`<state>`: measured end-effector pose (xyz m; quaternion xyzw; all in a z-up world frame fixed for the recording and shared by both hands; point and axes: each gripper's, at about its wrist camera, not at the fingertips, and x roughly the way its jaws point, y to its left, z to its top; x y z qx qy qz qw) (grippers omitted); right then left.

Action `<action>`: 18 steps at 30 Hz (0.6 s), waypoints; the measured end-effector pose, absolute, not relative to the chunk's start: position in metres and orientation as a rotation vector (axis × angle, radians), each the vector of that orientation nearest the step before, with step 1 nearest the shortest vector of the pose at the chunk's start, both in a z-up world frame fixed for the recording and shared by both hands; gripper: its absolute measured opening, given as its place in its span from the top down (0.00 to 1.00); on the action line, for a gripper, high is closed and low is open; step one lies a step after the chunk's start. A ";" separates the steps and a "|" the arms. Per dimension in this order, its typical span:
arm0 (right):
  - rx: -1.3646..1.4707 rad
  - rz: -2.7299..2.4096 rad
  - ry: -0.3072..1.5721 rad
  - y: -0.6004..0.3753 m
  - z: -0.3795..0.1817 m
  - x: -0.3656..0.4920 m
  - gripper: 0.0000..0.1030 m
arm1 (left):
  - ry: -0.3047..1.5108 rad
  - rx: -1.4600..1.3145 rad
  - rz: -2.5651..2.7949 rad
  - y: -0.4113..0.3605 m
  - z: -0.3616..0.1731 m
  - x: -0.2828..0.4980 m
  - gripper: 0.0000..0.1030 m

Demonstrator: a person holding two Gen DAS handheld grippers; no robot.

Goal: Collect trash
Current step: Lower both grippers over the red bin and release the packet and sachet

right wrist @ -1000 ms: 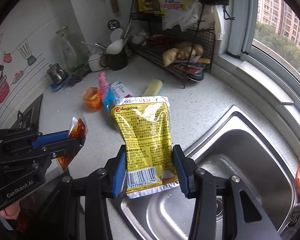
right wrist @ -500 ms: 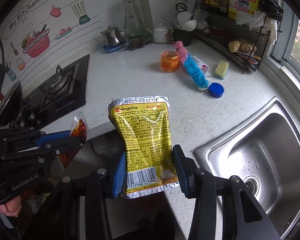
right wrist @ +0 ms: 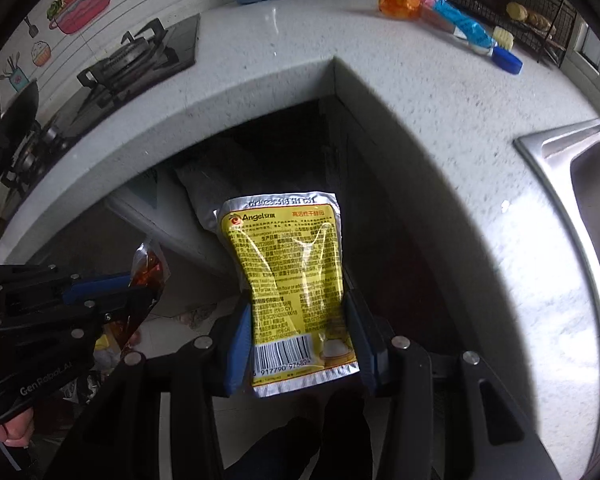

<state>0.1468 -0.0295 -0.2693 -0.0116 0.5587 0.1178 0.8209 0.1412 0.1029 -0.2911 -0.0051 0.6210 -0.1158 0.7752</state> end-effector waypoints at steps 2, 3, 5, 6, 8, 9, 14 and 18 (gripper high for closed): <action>-0.016 0.228 1.225 -0.031 -0.301 0.147 0.59 | 1.368 -0.021 -0.263 0.102 -0.322 0.142 0.88; -0.004 0.220 1.243 -0.033 -0.315 0.147 0.59 | 1.381 -0.029 -0.274 0.101 -0.340 0.144 0.88; 0.000 0.199 1.258 -0.037 -0.340 0.148 0.59 | 1.406 -0.031 -0.284 0.099 -0.370 0.146 0.88; -0.003 0.185 1.262 -0.039 -0.351 0.148 0.59 | 1.414 -0.027 -0.289 0.096 -0.386 0.148 0.88; 0.004 0.159 1.267 -0.045 -0.370 0.149 0.59 | 1.445 -0.012 -0.292 0.090 -0.416 0.151 0.88; 0.009 0.143 1.274 -0.049 -0.379 0.149 0.59 | 1.453 -0.003 -0.297 0.087 -0.429 0.152 0.88; 0.041 0.066 1.324 -0.068 -0.422 0.152 0.59 | 1.488 -0.021 -0.346 0.074 -0.473 0.155 0.87; 0.054 0.030 1.332 -0.078 -0.436 0.152 0.59 | 1.531 -0.005 -0.380 0.062 -0.497 0.155 0.73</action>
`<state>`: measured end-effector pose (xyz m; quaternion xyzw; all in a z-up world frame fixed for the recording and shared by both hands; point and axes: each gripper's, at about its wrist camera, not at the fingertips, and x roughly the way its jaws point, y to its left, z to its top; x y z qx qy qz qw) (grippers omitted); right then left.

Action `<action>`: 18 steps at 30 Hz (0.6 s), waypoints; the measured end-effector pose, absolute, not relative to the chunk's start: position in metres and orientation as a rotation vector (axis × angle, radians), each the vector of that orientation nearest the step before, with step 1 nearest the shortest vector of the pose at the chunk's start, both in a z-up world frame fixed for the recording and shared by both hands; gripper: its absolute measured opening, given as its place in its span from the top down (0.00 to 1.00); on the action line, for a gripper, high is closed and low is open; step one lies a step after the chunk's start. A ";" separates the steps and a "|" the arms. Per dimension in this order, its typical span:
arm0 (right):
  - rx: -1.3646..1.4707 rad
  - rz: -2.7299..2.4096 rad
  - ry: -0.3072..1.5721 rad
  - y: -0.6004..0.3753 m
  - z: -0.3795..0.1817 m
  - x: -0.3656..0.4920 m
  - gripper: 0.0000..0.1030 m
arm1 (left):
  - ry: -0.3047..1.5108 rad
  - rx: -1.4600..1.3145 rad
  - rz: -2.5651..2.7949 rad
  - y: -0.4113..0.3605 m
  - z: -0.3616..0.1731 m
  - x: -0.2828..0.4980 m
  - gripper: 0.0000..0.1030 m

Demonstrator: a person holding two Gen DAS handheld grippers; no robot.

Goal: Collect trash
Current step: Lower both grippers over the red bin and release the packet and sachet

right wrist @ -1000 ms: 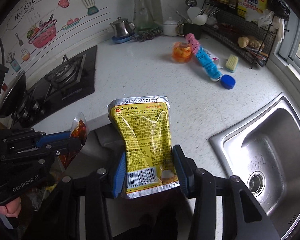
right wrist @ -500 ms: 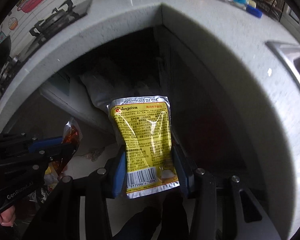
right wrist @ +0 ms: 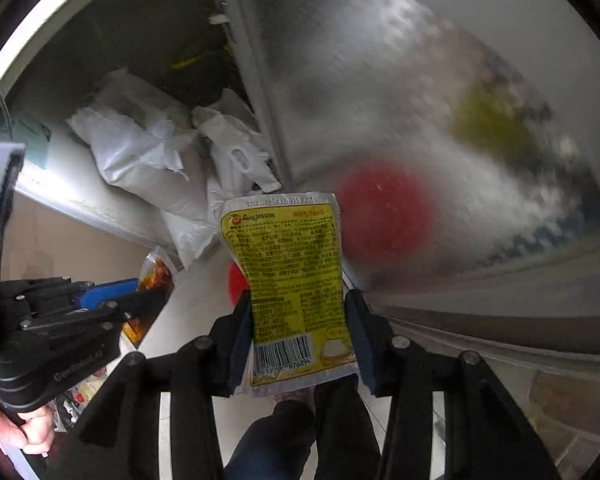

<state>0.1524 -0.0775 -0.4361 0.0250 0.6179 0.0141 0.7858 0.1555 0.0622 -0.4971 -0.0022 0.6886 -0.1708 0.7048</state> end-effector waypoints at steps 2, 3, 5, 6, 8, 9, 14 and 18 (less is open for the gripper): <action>0.057 0.034 1.342 -0.078 -0.441 0.148 0.59 | 1.538 -0.015 -0.380 0.061 -0.503 0.156 0.62; 0.059 0.037 1.346 -0.079 -0.443 0.149 0.59 | 1.539 -0.031 -0.381 0.061 -0.505 0.156 0.53; 0.057 0.044 1.356 -0.080 -0.446 0.146 0.59 | 1.539 -0.053 -0.381 0.061 -0.505 0.156 0.46; 0.054 0.046 1.358 -0.082 -0.446 0.146 0.59 | 1.535 -0.055 -0.368 0.062 -0.504 0.156 0.44; 0.049 0.048 1.358 -0.083 -0.446 0.146 0.59 | 1.534 -0.057 -0.348 0.064 -0.503 0.155 0.43; 0.048 0.052 1.359 -0.081 -0.447 0.148 0.59 | 1.539 -0.055 -0.349 0.064 -0.502 0.154 0.43; 0.029 0.083 1.351 -0.076 -0.444 0.148 0.59 | 1.514 -0.014 -0.325 0.071 -0.491 0.148 0.43; 0.003 0.122 1.339 -0.066 -0.444 0.152 0.58 | 1.484 -0.046 -0.322 0.084 -0.485 0.143 0.40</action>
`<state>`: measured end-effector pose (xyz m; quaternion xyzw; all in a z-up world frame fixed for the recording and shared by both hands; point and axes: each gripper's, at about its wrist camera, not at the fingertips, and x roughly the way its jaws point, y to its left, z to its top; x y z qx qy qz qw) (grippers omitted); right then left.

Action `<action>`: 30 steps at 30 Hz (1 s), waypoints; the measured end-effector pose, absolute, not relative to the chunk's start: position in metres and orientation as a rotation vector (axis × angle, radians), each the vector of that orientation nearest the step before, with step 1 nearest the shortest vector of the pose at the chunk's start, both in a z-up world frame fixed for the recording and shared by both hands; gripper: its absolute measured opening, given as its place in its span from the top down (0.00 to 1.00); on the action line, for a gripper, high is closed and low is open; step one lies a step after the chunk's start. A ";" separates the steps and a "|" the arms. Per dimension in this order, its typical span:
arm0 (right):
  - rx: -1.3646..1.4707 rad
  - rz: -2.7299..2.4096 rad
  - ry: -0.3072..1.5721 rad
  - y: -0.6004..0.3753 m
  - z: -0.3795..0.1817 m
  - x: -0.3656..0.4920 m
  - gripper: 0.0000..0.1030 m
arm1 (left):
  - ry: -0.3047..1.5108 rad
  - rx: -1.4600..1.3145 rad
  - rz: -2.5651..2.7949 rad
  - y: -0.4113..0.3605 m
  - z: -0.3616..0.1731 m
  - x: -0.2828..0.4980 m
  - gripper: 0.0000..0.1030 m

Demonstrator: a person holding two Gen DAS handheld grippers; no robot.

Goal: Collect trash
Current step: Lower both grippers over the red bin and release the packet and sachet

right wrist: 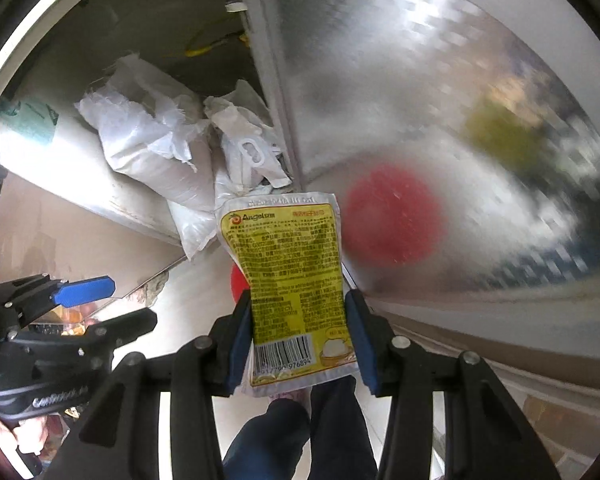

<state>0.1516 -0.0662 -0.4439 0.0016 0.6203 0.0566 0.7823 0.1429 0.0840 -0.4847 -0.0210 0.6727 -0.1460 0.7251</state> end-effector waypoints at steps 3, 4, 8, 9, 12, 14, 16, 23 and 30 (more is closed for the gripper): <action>-0.016 0.155 1.339 -0.058 -0.445 0.154 0.58 | 1.469 -0.079 -0.277 0.098 -0.485 0.141 0.29; -0.023 0.164 1.339 -0.055 -0.445 0.155 0.58 | 1.465 -0.101 -0.256 0.105 -0.486 0.140 0.27; -0.047 0.213 1.354 -0.044 -0.451 0.158 0.58 | 1.416 -0.200 -0.218 0.126 -0.486 0.135 0.15; -0.055 0.223 1.358 -0.041 -0.453 0.158 0.58 | 1.405 -0.231 -0.202 0.132 -0.486 0.134 0.07; -0.082 0.247 1.374 -0.034 -0.458 0.157 0.58 | 1.407 -0.232 -0.174 0.138 -0.488 0.132 0.00; -0.092 0.258 1.388 -0.029 -0.463 0.157 0.58 | 1.402 -0.191 -0.151 0.139 -0.489 0.131 0.00; -0.103 0.268 1.394 -0.025 -0.466 0.158 0.58 | 1.410 -0.176 -0.143 0.139 -0.493 0.131 0.00; -0.138 0.296 1.423 -0.014 -0.481 0.161 0.56 | 1.437 -0.160 -0.126 0.148 -0.504 0.128 0.00; -0.149 0.324 1.415 -0.008 -0.483 0.157 0.17 | 1.417 -0.183 -0.077 0.158 -0.501 0.122 0.00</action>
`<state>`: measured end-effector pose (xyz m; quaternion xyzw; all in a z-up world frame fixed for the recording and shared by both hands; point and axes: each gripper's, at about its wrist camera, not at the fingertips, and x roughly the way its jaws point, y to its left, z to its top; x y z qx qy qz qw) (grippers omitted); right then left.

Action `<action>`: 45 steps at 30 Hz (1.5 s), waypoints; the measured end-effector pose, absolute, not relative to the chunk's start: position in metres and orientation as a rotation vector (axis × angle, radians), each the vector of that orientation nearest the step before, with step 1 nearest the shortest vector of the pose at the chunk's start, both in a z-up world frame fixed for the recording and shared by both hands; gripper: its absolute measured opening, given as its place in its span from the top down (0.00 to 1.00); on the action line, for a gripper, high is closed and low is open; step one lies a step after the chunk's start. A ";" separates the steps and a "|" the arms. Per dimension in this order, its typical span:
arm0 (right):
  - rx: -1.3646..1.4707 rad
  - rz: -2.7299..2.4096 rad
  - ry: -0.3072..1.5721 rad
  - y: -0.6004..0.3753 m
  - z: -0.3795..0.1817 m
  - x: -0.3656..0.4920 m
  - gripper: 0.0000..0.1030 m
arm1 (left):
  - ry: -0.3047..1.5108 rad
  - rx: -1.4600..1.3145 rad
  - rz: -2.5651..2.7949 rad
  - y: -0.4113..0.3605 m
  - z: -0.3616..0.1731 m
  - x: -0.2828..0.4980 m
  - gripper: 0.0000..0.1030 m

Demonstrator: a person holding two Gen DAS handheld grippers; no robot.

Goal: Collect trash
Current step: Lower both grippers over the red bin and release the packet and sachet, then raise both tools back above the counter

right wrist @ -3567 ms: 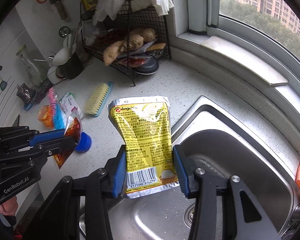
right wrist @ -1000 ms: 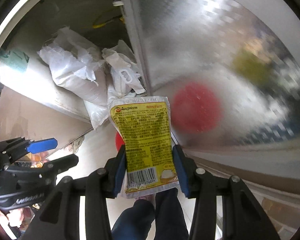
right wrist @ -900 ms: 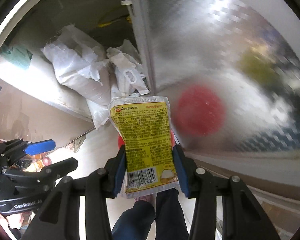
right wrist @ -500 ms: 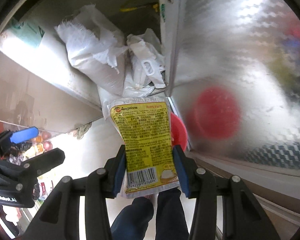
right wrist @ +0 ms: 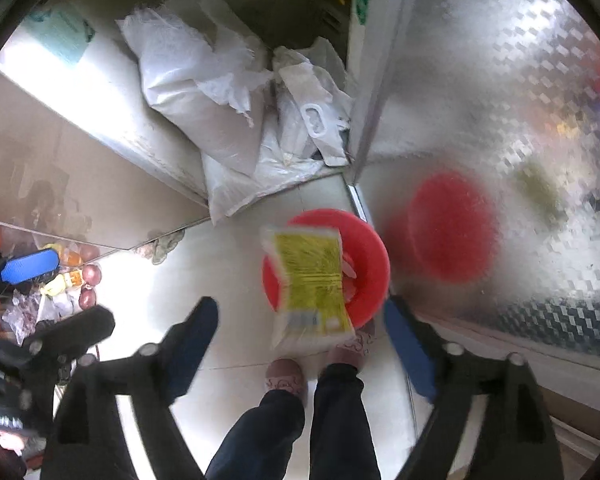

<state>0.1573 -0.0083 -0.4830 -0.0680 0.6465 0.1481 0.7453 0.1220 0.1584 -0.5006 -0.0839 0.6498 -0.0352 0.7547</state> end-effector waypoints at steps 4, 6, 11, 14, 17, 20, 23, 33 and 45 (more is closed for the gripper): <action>-0.162 0.355 1.407 -0.005 -0.474 0.151 0.13 | 1.410 -0.227 -0.064 0.166 -0.497 0.118 0.00; -0.167 0.359 1.405 -0.004 -0.468 0.149 0.11 | 1.407 -0.211 -0.056 0.166 -0.491 0.116 0.00; -0.167 0.385 1.411 -0.002 -0.443 0.141 0.07 | 1.400 -0.139 -0.044 0.165 -0.456 0.104 0.00; -0.170 0.381 1.383 -0.001 -0.410 0.135 0.05 | 1.391 -0.133 -0.041 0.168 -0.428 0.094 0.00; -0.162 0.378 1.349 0.000 -0.373 0.131 0.01 | 1.375 -0.125 -0.040 0.169 -0.395 0.086 0.00; -0.158 0.380 1.311 0.000 -0.333 0.127 0.01 | 1.342 -0.126 -0.044 0.169 -0.359 0.081 0.00; -0.154 0.374 1.280 -0.002 -0.296 0.123 0.01 | 1.283 -0.152 -0.059 0.169 -0.316 0.078 0.00; -0.135 0.334 1.134 -0.028 -0.194 0.118 0.01 | 1.140 -0.094 -0.128 0.153 -0.203 0.089 0.00; -0.105 0.230 1.012 -0.062 -0.130 0.125 0.01 | 1.035 -0.008 -0.228 0.111 -0.140 0.126 0.00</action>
